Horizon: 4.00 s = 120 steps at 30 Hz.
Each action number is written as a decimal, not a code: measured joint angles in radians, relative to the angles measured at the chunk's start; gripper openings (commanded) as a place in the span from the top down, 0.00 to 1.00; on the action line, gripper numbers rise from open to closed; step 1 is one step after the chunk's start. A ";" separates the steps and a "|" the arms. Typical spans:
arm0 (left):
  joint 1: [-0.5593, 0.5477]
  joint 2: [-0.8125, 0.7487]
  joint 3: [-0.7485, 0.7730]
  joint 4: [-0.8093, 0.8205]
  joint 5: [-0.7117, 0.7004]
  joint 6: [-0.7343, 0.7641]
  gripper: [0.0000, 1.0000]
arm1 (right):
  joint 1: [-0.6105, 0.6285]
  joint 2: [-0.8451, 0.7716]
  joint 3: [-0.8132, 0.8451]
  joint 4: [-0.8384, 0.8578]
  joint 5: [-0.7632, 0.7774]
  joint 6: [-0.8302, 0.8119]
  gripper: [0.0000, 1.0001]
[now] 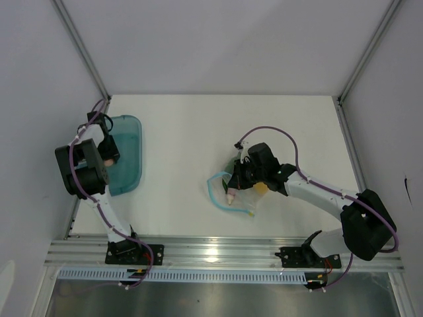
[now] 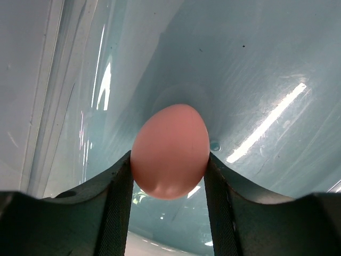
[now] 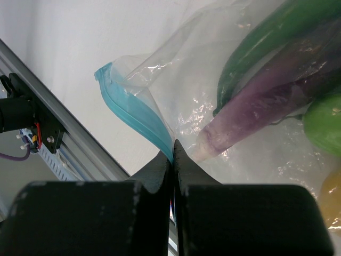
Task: Place the food in the zip-top bag and seal the zipper
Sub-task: Pick up the fake food from the bin, then place the fake food in the zipper food storage bag, then zip the zipper food storage bag at the center of the board.
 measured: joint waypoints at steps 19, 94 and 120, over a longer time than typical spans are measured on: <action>-0.001 -0.055 -0.009 0.000 -0.001 -0.005 1.00 | 0.000 0.000 0.000 0.000 0.005 0.000 1.00; -0.871 -0.904 -0.513 0.390 0.671 -0.402 0.00 | 0.041 0.014 0.438 -0.266 0.150 0.378 1.00; -0.876 -1.027 -0.539 0.328 0.568 -0.273 0.23 | 0.022 -0.080 0.407 -0.367 0.038 0.198 1.00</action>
